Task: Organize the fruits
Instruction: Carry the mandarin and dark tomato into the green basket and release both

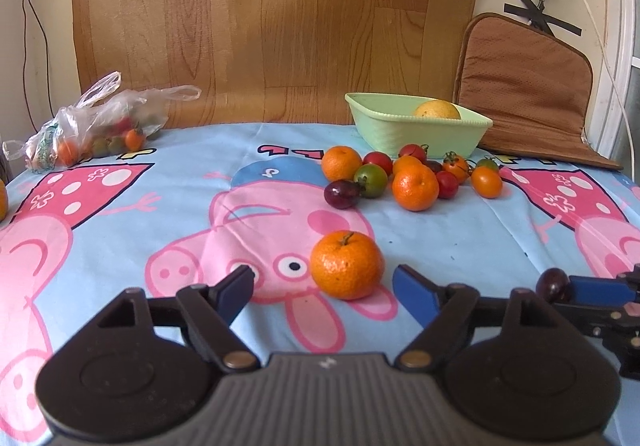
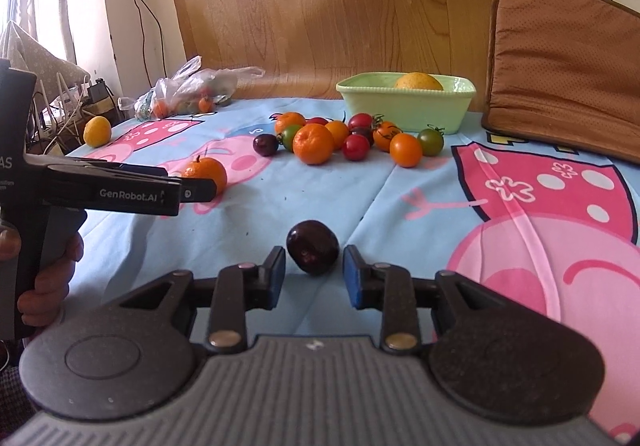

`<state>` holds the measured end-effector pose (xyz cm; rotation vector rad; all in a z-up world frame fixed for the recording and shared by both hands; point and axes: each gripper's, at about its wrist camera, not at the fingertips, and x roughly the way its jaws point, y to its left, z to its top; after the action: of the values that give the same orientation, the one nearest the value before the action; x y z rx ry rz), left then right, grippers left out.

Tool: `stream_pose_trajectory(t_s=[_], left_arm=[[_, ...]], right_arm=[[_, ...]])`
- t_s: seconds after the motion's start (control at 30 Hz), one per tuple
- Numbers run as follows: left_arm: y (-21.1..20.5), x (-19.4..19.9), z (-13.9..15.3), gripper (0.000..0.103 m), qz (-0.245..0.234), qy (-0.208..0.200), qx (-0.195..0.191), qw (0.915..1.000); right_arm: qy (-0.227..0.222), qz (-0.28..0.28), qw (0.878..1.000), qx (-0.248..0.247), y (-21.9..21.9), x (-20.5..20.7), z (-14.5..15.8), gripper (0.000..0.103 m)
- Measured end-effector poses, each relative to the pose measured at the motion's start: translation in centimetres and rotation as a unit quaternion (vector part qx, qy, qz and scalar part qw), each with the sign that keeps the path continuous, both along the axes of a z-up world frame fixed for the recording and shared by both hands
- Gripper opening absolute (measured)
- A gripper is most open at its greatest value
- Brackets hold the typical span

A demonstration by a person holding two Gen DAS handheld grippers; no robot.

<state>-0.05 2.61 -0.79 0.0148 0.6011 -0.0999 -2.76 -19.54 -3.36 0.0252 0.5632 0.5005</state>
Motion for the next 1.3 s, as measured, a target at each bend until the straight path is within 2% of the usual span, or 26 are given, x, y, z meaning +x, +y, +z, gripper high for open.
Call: stream_pose_trajectory(t_s=[0.07, 0.23, 0.37, 0.5, 0.6, 0.7, 0.73, 0.77, 0.83, 0.87, 0.9, 1.0, 1.1, 1.17, 1.3], left_arm=[[0.1, 0.1, 0.0, 0.081, 0.002, 0.000, -0.001, 1.0000], [0.5, -0.5, 0.6, 0.083, 0.004, -0.008, -0.006, 0.9999], [1.5, -1.5, 2.3, 0.093, 0.000, -0.040, -0.017, 0.9991], [0.5, -0.2, 2.5, 0.093, -0.018, -0.032, 0.007, 0.9993], [-0.5, 0.9, 1.6, 0.088, -0.030, -0.018, 0.022, 0.9992], [-1.0, 1.7, 0.5, 0.073, -0.028, 0.010, 0.027, 0.9992], [-1.0, 1.7, 0.2, 0.065, -0.030, 0.019, 0.021, 0.9992], [-1.0, 1.7, -0.1, 0.049, -0.035, 0.027, 0.014, 0.9989], [-1.2, 1.4, -0.4, 0.042, -0.035, 0.023, 0.020, 0.9989], [-1.3, 1.4, -0.3, 0.042, -0.034, 0.025, 0.022, 0.9989], [-1.2, 1.3, -0.1, 0.042, -0.034, 0.029, 0.015, 0.9989], [-1.6, 1.2, 0.8, 0.042, -0.061, 0.036, -0.020, 0.9973], [-3.2, 2.1, 2.0, 0.042, -0.083, 0.028, -0.020, 0.9959], [-4.0, 3.8, 2.9, 0.042, -0.099, 0.028, -0.031, 0.9942], [-5.8, 8.8, 5.3, 0.042, -0.107, 0.008, -0.022, 0.9940]], right_arm=[[-0.003, 0.000, 1.000, 0.002, 0.0, -0.1, 0.1, 0.048], [-0.005, 0.000, 1.000, 0.001, 0.0, -0.2, 0.1, 0.048], [-0.004, 0.009, 1.000, -0.012, 0.1, -0.9, 0.1, 0.049], [-0.011, 0.015, 1.000, -0.026, 0.6, -1.2, 0.1, 0.049], [-0.016, 0.007, 0.999, -0.033, 0.5, -0.9, 0.2, 0.049], [-0.028, -0.003, 0.998, -0.049, 0.4, -0.4, 0.6, 0.049], [-0.028, -0.001, 0.998, -0.051, 0.4, -0.2, 0.7, 0.049], [-0.028, 0.002, 0.998, -0.053, 0.5, 0.1, 0.7, 0.049], [-0.028, 0.012, 0.998, -0.057, 0.8, 0.6, 0.6, 0.048], [-0.023, 0.021, 0.998, -0.059, 1.1, 0.9, 0.4, 0.044], [-0.016, 0.031, 0.998, -0.059, 1.3, 1.0, 0.3, 0.031], [-0.028, 0.036, 0.997, -0.066, 1.5, 0.8, 0.3, 0.031], [-0.023, 0.027, 0.999, -0.040, 0.4, 1.5, 0.8, 0.031], [-0.029, 0.012, 0.999, -0.022, -0.7, 2.7, 1.6, 0.031], [-0.056, -0.022, 0.998, 0.000, -3.2, 6.6, 4.3, 0.031]])
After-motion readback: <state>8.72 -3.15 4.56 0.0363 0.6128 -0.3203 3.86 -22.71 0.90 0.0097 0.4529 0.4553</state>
